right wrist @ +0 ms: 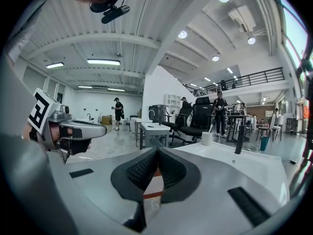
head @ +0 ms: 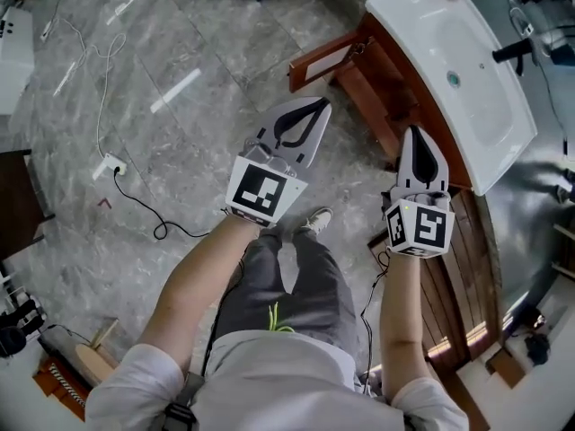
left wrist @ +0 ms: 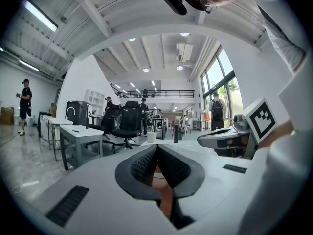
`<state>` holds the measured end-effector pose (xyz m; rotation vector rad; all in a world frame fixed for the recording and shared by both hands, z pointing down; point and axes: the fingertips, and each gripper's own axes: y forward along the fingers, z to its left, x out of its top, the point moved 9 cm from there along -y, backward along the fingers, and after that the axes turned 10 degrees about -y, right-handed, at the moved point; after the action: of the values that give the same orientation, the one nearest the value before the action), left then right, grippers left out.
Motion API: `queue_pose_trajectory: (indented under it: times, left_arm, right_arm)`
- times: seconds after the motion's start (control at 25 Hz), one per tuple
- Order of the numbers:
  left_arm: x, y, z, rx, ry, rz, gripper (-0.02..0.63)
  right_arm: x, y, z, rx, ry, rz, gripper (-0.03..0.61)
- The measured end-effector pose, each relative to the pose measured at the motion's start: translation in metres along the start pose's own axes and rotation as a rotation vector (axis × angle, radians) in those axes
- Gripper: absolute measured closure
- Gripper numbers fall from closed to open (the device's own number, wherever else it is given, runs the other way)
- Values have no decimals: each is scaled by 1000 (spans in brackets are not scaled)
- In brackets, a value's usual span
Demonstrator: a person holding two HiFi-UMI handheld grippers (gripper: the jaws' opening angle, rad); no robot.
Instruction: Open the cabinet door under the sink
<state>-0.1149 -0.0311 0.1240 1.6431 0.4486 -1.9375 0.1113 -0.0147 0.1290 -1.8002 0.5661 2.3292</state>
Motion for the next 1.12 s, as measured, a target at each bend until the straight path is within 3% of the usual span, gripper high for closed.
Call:
queue_pose_trajectory:
  times: [0.2, 0.48, 0.72, 0.84, 1.12]
  left_arm:
    - [62, -21, -20, -21, 2, -50, 595]
    - [131, -41, -62, -55, -13, -39, 596]
    - [187, -53, -108, -133, 48, -74, 595]
    - [208, -61, -113, -122, 71, -84, 595]
    - [231, -92, -116, -59, 81, -116, 595]
  right_arm:
    - [56, -33, -11, 24, 16, -35, 548]
    - [115, -107, -45, 24, 7, -51, 548]
    - [135, -169, -88, -14, 10, -50, 548]
    - [140, -194, -102, -57, -18, -35, 548]
    - [153, -224, -124, -87, 35, -62, 548]
